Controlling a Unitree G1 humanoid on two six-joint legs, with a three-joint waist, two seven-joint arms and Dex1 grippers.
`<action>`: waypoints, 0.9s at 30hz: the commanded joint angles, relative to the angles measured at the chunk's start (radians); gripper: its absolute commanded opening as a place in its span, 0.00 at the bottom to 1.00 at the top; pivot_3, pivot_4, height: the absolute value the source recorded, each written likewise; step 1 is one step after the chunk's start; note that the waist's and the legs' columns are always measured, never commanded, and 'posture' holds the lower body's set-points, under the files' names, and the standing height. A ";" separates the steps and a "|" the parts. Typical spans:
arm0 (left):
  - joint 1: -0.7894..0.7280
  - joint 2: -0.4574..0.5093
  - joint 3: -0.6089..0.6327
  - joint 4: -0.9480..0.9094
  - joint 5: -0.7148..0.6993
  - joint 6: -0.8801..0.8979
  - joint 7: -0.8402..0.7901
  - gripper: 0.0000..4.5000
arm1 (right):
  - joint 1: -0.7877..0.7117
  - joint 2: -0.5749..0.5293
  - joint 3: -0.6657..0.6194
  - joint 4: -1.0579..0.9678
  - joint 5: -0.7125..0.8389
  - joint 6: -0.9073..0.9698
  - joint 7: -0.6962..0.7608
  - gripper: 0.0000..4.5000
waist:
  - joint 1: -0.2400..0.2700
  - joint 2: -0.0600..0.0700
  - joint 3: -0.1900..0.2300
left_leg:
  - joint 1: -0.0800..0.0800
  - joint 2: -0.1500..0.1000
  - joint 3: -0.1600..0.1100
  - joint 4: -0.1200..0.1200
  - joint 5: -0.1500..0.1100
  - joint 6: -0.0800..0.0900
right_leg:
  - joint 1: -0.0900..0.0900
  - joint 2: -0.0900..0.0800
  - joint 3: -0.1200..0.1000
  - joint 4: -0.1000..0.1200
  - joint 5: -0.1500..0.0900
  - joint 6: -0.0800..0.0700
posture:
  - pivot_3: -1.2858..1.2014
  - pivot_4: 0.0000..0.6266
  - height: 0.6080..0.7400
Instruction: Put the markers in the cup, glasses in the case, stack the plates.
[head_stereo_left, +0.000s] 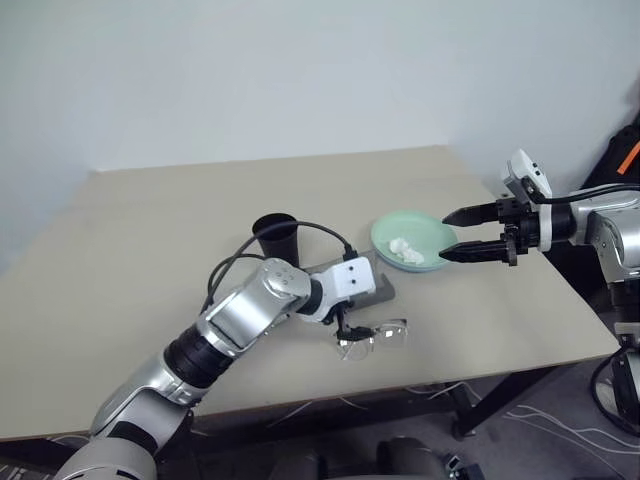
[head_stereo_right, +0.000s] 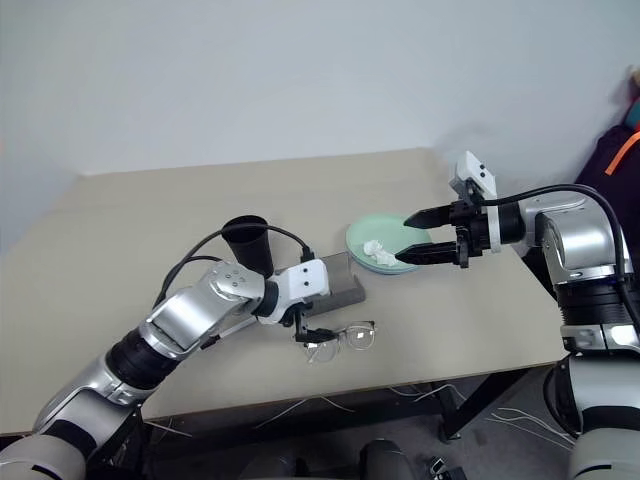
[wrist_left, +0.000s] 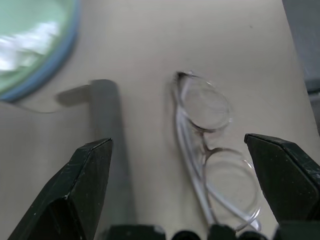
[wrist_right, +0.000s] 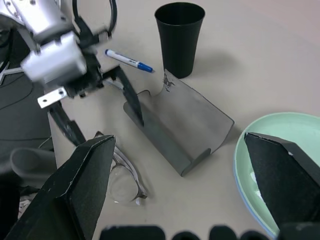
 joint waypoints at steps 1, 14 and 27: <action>-0.067 -0.043 -0.021 0.032 0.036 0.018 -0.002 1.00 | 0.011 -0.013 -0.029 -0.058 0.028 0.014 -0.022 0.99 | 0.000 0.000 0.000 | 0.000 0.000 0.000 0.001 0.000 0.000 | 0.000 0.000 0.000 0.000 0.000 0.000 | 0.52 0.00 0.94; -0.130 -0.094 -0.091 0.124 0.089 0.030 -0.042 1.00 | 0.050 -0.029 -0.036 -0.116 0.059 0.048 -0.074 0.99 | -0.002 0.000 0.000 | 0.000 0.000 0.000 0.003 0.000 0.000 | 0.001 0.000 0.000 0.000 0.000 0.000 | 0.52 0.00 0.94; -0.148 -0.133 -0.125 0.195 0.148 0.005 -0.076 0.41 | 0.050 -0.023 -0.030 -0.126 0.066 0.057 -0.103 1.00 | -0.001 0.000 0.000 | 0.000 0.000 0.000 0.003 0.000 0.000 | 0.001 0.000 0.000 0.000 0.000 0.000 | 0.52 0.00 0.94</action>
